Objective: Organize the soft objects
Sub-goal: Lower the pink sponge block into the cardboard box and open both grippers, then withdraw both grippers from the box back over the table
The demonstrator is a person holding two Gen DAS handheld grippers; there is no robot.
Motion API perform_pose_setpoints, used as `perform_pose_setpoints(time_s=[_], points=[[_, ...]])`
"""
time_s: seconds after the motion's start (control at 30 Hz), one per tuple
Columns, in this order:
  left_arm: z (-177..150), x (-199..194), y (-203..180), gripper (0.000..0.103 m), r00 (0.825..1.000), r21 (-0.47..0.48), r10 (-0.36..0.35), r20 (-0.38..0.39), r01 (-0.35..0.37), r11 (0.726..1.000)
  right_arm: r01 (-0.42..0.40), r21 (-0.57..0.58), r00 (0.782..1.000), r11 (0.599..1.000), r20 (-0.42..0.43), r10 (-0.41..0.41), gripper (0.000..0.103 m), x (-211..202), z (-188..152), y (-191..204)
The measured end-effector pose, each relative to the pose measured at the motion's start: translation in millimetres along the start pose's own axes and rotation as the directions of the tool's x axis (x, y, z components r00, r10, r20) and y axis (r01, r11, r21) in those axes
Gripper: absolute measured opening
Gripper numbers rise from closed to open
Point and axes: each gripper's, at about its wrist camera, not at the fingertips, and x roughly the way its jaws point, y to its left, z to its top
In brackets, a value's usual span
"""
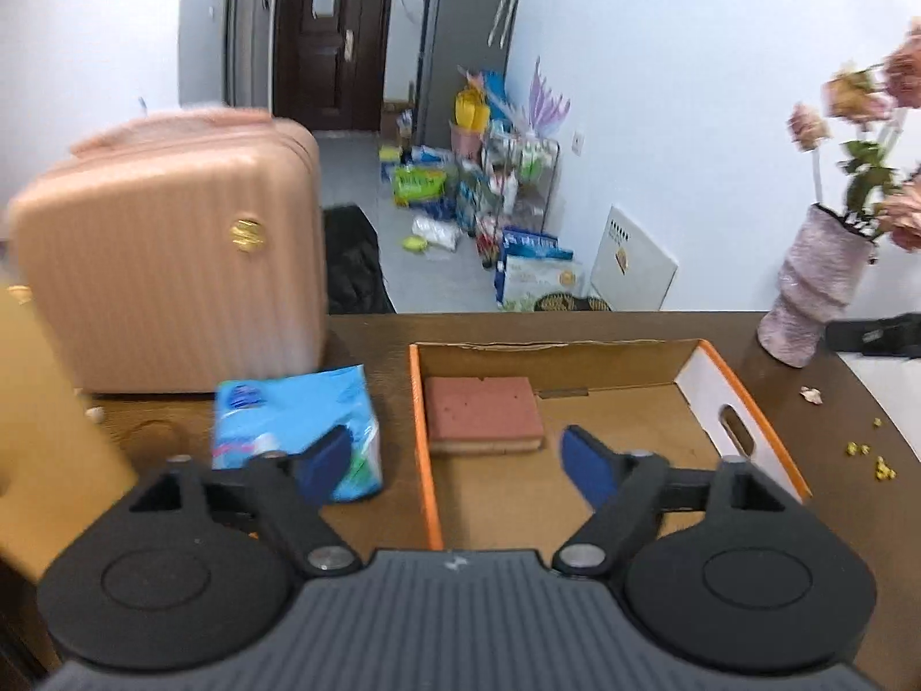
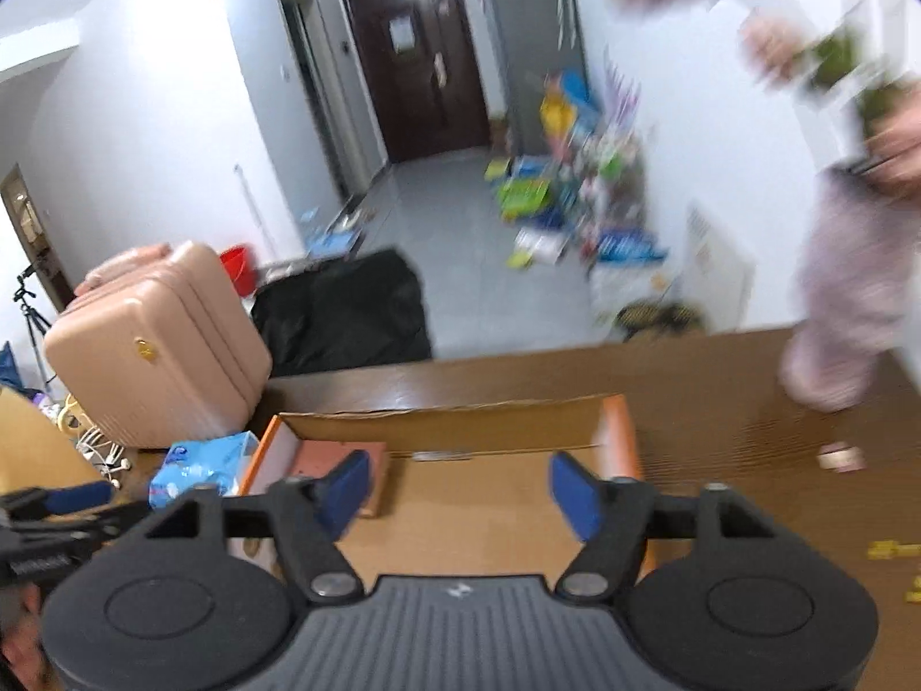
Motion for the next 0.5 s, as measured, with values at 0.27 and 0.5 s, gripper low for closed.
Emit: perform_pose_setpoints(time_s=[0.27, 0.5], points=[[-94, -118, -17, 0.101, 0.987, -0.022, 0.031, 0.158, -0.028, 0.999, 0.02, -0.039, 0.986, 0.999, 0.167, -0.013, 0.086, -140, -91, -5], [-236, -218, -33, 0.103, 0.94, -0.015, 0.08, 0.333, -0.08, 0.997, -0.002, -0.147, 0.947, 0.989, 0.319, 0.049, 0.095, -235, -238, 11]])
